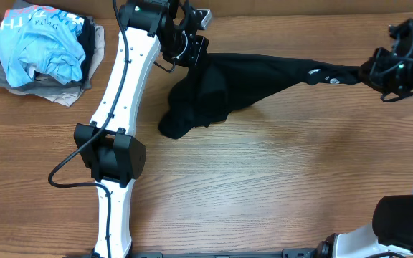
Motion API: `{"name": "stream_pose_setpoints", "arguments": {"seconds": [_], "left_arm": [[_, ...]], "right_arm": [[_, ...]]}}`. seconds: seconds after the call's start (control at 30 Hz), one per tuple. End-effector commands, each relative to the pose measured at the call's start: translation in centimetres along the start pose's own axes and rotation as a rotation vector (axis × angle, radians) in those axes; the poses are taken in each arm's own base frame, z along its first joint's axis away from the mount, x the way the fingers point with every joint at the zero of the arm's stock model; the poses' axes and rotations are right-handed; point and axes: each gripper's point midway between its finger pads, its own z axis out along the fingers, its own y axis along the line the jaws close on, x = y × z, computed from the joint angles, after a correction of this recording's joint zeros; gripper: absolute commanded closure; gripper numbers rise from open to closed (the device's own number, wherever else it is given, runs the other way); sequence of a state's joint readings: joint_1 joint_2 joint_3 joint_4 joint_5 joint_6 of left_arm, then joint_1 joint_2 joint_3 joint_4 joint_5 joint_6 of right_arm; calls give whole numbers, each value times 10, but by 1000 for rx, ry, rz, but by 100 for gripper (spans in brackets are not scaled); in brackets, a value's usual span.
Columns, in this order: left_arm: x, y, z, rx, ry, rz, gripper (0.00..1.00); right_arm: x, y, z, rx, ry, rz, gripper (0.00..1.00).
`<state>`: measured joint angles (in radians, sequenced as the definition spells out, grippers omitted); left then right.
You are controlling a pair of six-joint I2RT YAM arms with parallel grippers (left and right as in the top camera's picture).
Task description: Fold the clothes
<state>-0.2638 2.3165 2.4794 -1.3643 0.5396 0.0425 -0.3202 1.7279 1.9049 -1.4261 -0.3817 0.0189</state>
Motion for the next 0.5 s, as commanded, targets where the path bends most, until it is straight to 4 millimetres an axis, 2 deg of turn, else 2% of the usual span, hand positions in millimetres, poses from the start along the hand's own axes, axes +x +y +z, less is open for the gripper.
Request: {"name": "stream_pose_setpoints", "arguments": {"seconds": [0.0,0.2,0.23,0.27,0.37,0.43,0.47], "left_arm": [[-12,19,-51,-147,-105,-7,96],[-19,-1,-85,-151,-185,40,96],[-20,-3,-88,-152,-191,44,92],[-20,-4,-89,-152,-194,56,84],[-20,-4,-91,-153,-196,62,59],[-20,-5,-91,-153,-198,63,47],[-20,-5,-92,-154,-200,67,44]], "right_arm": [[-13,-64,-20,165,-73,110,96],[-23,-89,-33,155,-135,173,96],[-24,-89,-35,137,-141,181,96],[-25,-90,-36,118,-147,187,96],[-27,-86,-39,79,-159,176,84],[-30,-80,-42,55,-167,149,74],[-31,-76,-44,42,-172,141,70]]}}
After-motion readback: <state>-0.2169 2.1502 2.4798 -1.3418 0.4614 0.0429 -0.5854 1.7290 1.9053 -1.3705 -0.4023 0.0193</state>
